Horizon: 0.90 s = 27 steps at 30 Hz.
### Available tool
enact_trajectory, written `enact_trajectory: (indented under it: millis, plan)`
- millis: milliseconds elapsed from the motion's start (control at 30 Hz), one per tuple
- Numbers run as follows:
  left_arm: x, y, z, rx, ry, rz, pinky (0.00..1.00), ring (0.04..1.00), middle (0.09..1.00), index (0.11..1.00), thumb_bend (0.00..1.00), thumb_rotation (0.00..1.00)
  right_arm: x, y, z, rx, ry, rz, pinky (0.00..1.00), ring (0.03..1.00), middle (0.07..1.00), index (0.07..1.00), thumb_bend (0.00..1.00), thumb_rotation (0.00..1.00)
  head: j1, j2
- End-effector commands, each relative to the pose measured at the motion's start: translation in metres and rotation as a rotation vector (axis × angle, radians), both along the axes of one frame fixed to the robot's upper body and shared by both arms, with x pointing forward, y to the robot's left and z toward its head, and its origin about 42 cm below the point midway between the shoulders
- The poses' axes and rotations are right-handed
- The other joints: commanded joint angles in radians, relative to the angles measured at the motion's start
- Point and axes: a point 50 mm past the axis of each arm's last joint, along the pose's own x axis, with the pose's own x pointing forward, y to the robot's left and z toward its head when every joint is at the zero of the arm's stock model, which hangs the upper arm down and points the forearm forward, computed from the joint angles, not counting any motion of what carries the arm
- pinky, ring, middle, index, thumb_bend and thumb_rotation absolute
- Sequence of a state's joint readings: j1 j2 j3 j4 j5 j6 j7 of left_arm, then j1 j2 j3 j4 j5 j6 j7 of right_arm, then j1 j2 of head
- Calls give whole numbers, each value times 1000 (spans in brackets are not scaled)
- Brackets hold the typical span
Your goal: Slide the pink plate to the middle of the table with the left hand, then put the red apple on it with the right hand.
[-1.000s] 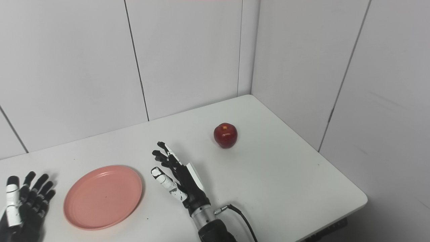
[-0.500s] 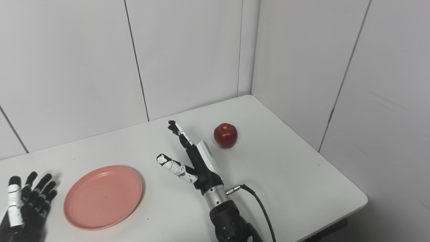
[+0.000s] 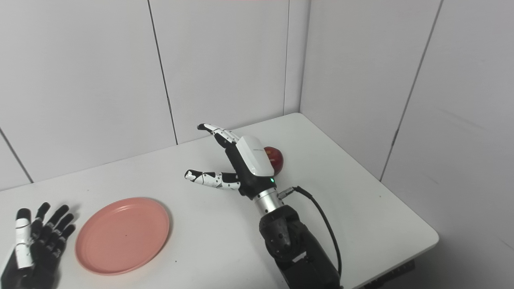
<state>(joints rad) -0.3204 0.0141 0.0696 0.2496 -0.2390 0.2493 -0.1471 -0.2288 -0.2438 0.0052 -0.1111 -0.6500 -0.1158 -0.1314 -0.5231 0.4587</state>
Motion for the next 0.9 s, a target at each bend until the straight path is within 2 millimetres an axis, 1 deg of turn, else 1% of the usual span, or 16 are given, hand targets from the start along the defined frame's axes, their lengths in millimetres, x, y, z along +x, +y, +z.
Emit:
enact_trajectory:
  millis: [0, 67, 133, 167, 200, 233, 333, 467, 733, 800, 867]
  plan:
    - [-11, -3, -23, 3, 112, -9, 957, 930, 912, 1000, 576, 1000, 14, -4, 29, -55, -103, -15, 701, 791, 820, 809, 930, 816, 1, 1]
    - [-11, -3, -23, 2, 112, -11, 956, 933, 918, 1000, 572, 1000, 19, -8, 34, -131, -121, -37, 722, 790, 817, 812, 923, 821, 1, 1]
    - [-12, -3, -23, 3, 112, -9, 960, 933, 918, 1000, 574, 1000, 23, -13, 37, -188, -133, -55, 803, 797, 817, 820, 924, 835, 4, 0]
    - [-12, -3, -23, 3, 111, -9, 959, 932, 919, 1000, 571, 1000, 25, -15, 39, -210, -136, -64, 830, 803, 817, 820, 929, 828, 4, 0]
    - [-12, -3, -23, 3, 111, -8, 958, 932, 920, 1000, 567, 1000, 26, -16, 39, -222, -139, -69, 836, 804, 817, 819, 935, 822, 4, 0]
    - [-12, -3, -23, 3, 112, -7, 958, 932, 920, 1000, 564, 1000, 28, -17, 40, -236, -142, -74, 839, 805, 816, 818, 938, 819, 7, 0]
    - [-11, -3, -24, 8, 112, -6, 952, 934, 919, 1000, 560, 1000, 32, -23, 41, -289, -148, -94, 807, 784, 803, 817, 968, 805, 9, 0]
    - [-11, -2, -26, 9, 115, -4, 945, 930, 912, 1000, 579, 1000, 35, -31, 40, -339, -141, -121, 813, 779, 797, 816, 982, 790, 10, 0]
    - [-11, -2, -26, 6, 120, 0, 937, 926, 913, 1000, 586, 1000, 36, -52, 41, -398, -81, -197, 840, 782, 787, 816, 996, 793, 14, 2]
    - [-12, -2, -26, 5, 120, -1, 941, 926, 914, 1000, 585, 1000, 36, -58, 41, -402, -67, -214, 832, 778, 781, 809, 1000, 797, 15, 3]
    - [-12, -2, -26, 9, 120, -4, 936, 925, 914, 1000, 586, 1000, 37, -65, 41, -401, -53, -232, 814, 767, 773, 791, 997, 777, 15, 3]
